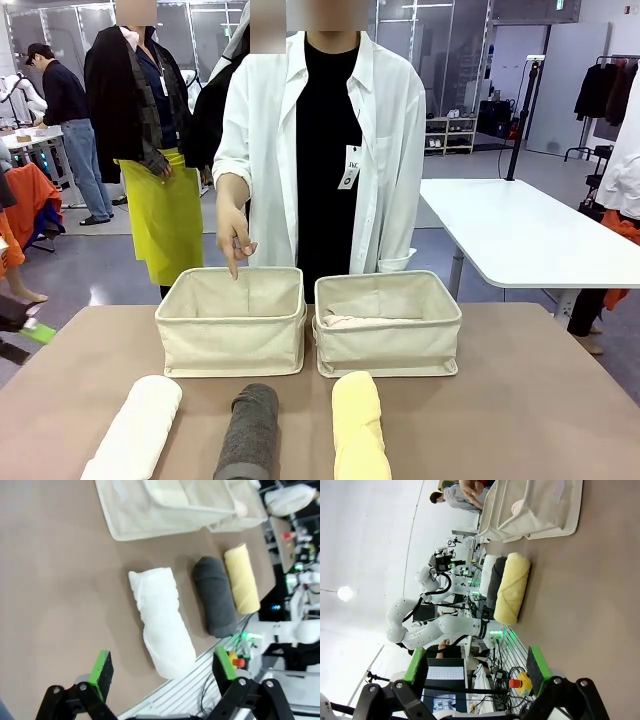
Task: Divide the towels into two baskets.
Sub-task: Pick up one hotel-folded towel from the bottom of the table and place it in the Fabric basket indicated by the person.
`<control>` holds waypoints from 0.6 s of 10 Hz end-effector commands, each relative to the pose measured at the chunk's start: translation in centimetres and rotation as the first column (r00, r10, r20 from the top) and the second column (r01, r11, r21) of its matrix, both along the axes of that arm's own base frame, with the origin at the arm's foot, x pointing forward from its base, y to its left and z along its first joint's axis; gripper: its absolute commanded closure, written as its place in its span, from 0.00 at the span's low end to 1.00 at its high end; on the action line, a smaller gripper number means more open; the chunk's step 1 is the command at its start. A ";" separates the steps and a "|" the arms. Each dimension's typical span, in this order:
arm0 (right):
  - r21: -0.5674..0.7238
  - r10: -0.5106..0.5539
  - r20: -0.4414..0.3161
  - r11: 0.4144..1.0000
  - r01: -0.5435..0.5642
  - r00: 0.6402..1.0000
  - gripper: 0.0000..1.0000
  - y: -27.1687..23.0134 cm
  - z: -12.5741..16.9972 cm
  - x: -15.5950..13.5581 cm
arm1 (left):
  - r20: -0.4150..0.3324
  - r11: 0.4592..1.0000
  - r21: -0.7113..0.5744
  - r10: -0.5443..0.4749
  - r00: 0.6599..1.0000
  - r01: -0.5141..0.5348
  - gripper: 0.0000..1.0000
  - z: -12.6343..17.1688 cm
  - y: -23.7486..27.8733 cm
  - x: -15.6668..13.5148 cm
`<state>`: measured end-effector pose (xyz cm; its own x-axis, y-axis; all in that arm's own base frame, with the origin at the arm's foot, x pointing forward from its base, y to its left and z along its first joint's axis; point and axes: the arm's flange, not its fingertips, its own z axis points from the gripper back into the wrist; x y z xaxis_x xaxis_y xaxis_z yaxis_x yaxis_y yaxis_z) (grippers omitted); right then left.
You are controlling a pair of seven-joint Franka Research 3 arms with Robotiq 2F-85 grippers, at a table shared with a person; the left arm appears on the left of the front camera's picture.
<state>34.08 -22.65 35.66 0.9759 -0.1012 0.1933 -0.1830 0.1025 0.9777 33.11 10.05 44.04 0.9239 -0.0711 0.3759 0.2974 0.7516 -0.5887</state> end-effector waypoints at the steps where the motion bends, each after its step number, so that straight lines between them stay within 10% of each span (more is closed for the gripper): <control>1: 0.001 -0.004 0.022 1.000 0.004 1.000 0.00 0.1 0.1 -0.3 | -0.074 0.990 0.138 -0.017 0.997 0.027 0.00 0.2 -3.6 1.0; 6: 0.001 -0.004 0.022 1.000 0.004 1.000 0.00 0.1 0.1 -0.3 | -0.184 0.949 0.291 -0.066 0.981 0.119 0.00 -2.3 -11.7 3.4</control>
